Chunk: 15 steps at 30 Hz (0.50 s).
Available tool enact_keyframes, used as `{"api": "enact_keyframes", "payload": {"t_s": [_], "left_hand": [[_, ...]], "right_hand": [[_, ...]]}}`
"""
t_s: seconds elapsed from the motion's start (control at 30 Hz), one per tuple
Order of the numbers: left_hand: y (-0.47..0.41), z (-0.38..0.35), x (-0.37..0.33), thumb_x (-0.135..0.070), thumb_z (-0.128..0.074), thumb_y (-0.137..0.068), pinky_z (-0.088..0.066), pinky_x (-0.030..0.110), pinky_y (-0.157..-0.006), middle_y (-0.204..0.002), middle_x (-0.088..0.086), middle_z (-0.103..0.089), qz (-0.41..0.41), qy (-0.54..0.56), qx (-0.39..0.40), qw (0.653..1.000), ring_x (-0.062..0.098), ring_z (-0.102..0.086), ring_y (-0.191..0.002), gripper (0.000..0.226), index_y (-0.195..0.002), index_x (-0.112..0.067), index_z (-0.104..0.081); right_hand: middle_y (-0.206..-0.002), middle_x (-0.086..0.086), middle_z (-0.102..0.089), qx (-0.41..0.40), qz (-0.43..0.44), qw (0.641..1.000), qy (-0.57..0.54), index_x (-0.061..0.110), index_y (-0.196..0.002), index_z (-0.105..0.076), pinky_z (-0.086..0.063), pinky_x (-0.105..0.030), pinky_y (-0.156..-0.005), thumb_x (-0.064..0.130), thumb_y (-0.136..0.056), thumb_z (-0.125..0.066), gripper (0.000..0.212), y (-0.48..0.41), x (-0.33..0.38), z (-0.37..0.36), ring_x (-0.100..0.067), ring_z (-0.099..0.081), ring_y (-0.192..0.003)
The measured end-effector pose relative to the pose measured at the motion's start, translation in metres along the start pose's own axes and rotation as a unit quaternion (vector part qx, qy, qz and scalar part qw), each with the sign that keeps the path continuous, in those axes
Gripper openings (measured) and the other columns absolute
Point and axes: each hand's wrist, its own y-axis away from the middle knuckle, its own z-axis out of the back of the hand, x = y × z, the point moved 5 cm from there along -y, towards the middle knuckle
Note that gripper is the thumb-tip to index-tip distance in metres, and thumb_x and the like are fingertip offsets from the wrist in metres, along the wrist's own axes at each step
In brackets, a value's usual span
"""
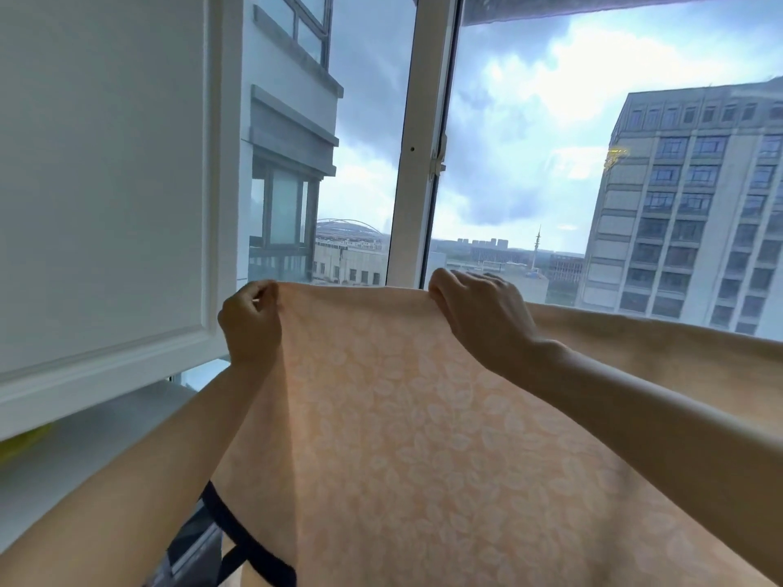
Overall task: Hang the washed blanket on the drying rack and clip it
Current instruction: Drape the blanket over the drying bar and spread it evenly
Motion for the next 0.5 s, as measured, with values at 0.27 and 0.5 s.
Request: {"api": "enact_keyframes", "payload": {"t_s": [0.27,0.5], "left_hand": [[0.039,-0.019,0.014,-0.029,-0.064,-0.090,-0.050,0.027,-0.069,-0.086,-0.006,-0.067,-0.007,-0.015,0.166,0.986,0.012,-0.063,-0.075,0.013,-0.096,-0.017,-0.067],[0.052,-0.024,0.039,-0.027,-0.066,-0.089,-0.037,0.024,-0.052,-0.050,0.011,-0.052,-0.058,-0.113,0.220,0.967,0.019,-0.046,-0.045,0.040,-0.057,-0.006,-0.055]], "right_hand": [[-0.085,-0.004,-0.068,-0.001,0.045,0.998,0.045,0.009,-0.100,-0.062,-0.054,-0.032,-0.058,0.005,-0.085,-0.066,0.016,0.029,-0.002,-0.006,-0.020,-0.066,-0.067],[-0.142,-0.019,-0.046,0.047,0.060,0.987,0.139,0.010,-0.125,-0.059,-0.035,-0.051,-0.108,0.003,-0.078,-0.066,0.048,0.055,0.000,-0.027,-0.036,-0.044,-0.131]]}}
